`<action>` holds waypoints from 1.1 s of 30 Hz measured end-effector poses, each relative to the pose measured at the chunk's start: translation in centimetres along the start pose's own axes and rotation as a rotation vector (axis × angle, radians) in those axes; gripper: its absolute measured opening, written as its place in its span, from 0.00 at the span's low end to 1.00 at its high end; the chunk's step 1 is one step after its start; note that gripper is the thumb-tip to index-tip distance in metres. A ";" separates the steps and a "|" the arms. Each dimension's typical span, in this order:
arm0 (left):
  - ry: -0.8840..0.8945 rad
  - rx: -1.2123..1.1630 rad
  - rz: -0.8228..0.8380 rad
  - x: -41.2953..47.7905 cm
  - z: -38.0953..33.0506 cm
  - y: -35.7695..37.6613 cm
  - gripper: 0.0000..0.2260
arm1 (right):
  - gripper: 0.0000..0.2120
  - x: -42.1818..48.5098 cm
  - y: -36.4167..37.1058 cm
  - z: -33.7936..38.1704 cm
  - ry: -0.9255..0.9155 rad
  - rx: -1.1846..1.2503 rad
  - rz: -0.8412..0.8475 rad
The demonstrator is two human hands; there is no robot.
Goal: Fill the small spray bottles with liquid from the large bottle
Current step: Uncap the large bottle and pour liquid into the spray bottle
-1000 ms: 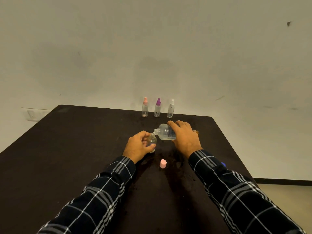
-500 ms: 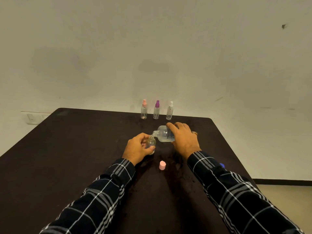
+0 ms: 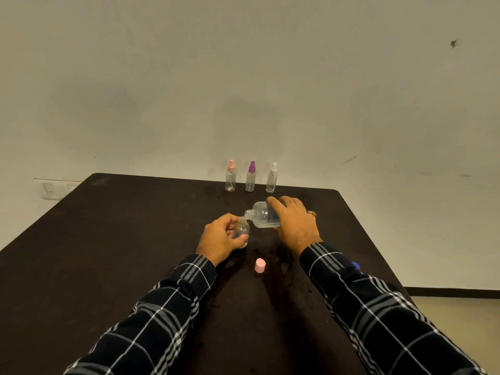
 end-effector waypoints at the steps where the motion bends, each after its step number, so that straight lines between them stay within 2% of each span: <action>1: 0.004 -0.005 -0.002 0.0 0.0 0.0 0.17 | 0.35 0.0 0.0 0.0 -0.001 -0.001 -0.003; 33: 0.009 -0.013 -0.004 0.2 0.5 0.1 0.17 | 0.36 -0.1 -0.1 0.2 -0.001 -0.007 0.010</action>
Point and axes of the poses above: each hand's wrist, its own x-axis towards the middle knuckle, its own y-axis out of the palm, z = x × y, the point moved 8 cm from there along x, towards the middle knuckle
